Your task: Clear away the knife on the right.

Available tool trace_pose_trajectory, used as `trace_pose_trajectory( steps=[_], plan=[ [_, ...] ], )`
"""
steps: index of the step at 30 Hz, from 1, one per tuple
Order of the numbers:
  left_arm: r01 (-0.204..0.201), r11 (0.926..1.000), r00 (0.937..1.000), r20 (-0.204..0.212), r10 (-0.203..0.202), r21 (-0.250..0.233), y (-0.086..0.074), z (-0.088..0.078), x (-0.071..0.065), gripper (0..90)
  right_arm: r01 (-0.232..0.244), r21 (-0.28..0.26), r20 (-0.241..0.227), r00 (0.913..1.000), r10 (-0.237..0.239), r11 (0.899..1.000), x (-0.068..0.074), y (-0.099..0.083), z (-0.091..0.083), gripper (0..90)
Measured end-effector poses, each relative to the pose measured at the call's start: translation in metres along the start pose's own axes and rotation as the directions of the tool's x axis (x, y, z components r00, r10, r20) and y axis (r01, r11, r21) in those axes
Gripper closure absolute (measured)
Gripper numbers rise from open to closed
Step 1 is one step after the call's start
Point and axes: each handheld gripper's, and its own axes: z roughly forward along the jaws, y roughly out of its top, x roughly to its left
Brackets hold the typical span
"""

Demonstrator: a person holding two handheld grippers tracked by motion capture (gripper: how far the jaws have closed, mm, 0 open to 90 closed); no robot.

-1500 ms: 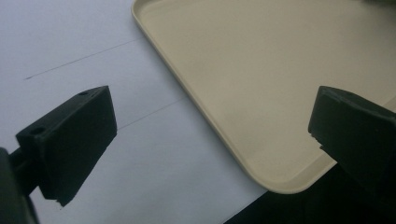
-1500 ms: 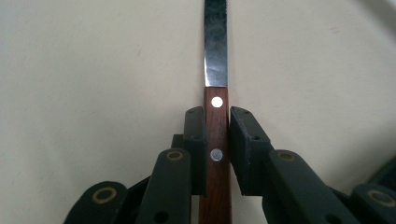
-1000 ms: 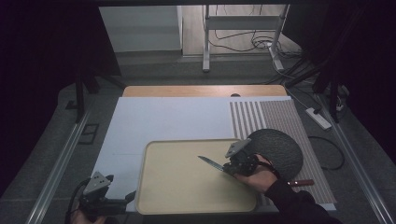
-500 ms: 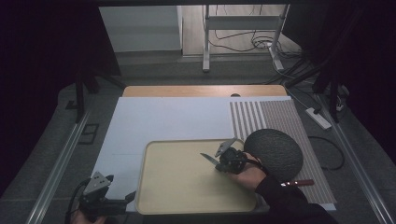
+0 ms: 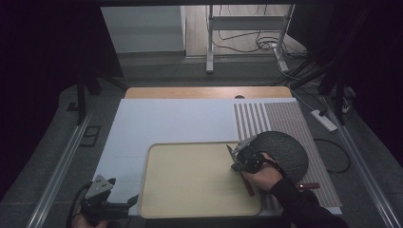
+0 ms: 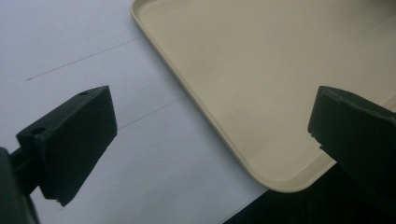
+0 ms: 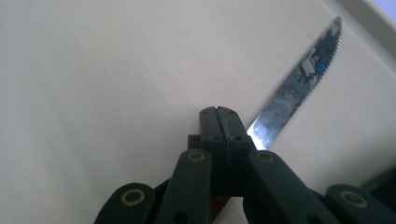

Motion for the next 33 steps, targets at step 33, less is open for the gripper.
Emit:
trace_pose_trajectory(
  steps=[33],
  plan=[
    [0.004,1.0000,1.0000,0.001,-0.004,-0.003,0.000,0.000,0.000,1.0,-0.082,-0.036,0.025,0.9962,0.083,0.996,-0.016,-0.017,-0.021,86.9]
  ],
)
